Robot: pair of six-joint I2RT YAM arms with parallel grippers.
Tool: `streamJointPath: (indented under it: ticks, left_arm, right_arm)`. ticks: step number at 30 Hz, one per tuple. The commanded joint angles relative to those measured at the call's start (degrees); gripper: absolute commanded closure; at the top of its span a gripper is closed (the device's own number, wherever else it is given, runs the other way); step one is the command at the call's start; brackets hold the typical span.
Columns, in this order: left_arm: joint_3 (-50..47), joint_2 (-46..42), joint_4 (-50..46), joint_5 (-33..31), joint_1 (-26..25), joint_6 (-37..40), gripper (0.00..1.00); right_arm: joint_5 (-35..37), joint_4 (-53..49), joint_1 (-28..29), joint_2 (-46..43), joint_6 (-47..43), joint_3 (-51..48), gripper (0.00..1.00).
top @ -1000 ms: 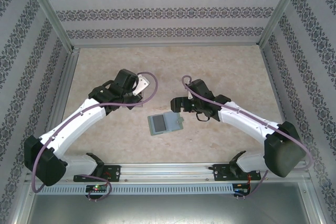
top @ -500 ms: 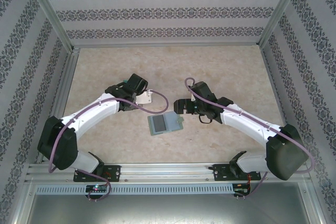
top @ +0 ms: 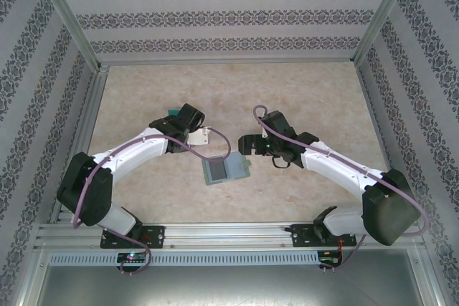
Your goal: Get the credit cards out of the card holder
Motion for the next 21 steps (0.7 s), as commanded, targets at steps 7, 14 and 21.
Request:
streamJointPath:
  ticks: [7, 14, 21]
  left_arm:
    - [0.67, 4.46, 3.05, -0.05, 1.22, -0.42, 1.0]
    - [1.13, 7.4, 5.02, -0.88, 1.81, -1.01, 1.0]
    - [2.59, 8.69, 6.04, -1.97, 2.84, -1.72, 0.91]
  right_arm:
    - [0.1, 0.34, -0.33, 0.52, 1.16, -0.75, 0.02]
    - [-0.16, 0.66, -0.36, 0.97, 1.43, -1.04, 0.02]
    - [-0.76, 1.11, -0.39, 1.58, 1.47, -0.95, 0.02]
